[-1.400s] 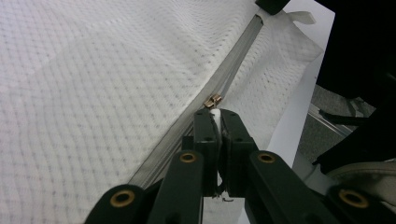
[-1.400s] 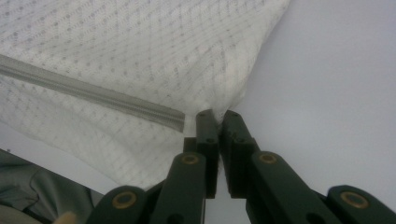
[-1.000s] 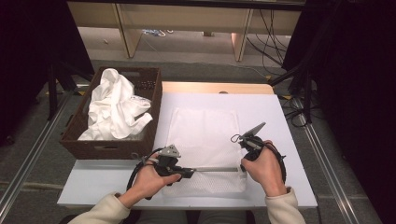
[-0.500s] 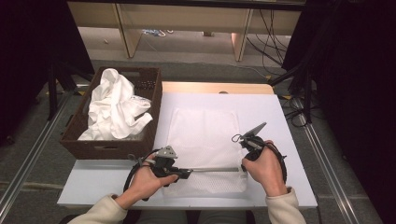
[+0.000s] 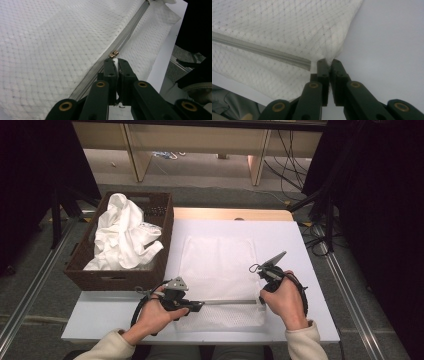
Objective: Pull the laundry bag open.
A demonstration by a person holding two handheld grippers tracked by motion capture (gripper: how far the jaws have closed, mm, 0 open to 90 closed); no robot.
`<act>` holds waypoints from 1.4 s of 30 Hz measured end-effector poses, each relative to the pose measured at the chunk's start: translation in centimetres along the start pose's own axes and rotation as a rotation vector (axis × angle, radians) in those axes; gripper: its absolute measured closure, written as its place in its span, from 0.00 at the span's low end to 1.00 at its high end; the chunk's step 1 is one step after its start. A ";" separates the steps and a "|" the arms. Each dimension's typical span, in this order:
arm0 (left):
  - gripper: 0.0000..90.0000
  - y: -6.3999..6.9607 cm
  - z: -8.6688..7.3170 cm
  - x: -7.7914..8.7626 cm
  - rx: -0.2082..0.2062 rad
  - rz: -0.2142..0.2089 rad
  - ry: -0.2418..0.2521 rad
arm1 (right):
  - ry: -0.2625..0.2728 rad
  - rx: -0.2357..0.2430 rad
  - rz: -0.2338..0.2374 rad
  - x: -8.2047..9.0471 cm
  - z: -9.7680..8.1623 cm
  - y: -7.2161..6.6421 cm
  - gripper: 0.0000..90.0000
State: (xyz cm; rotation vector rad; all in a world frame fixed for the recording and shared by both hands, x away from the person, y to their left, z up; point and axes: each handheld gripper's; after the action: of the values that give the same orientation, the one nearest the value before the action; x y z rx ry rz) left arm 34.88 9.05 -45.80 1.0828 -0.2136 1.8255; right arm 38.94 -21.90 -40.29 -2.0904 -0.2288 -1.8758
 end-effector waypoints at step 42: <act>0.96 -1.3 -1.7 1.6 0.060 0.036 0.021 | 0.000 -0.025 0.029 -0.4 -0.2 2.1 0.97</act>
State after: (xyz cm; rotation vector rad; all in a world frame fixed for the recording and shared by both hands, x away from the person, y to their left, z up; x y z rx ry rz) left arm 34.74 11.70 -45.94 1.1066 -0.1681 1.8854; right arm 39.35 -23.89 -40.96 -2.0981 -0.1746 -1.8715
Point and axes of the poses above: each handheld gripper's, and its own axes: x roughly backward along the jaws, z roughly out of its top, y roughly to its right, and after that the axes turned 11 degrees about -y, right-handed
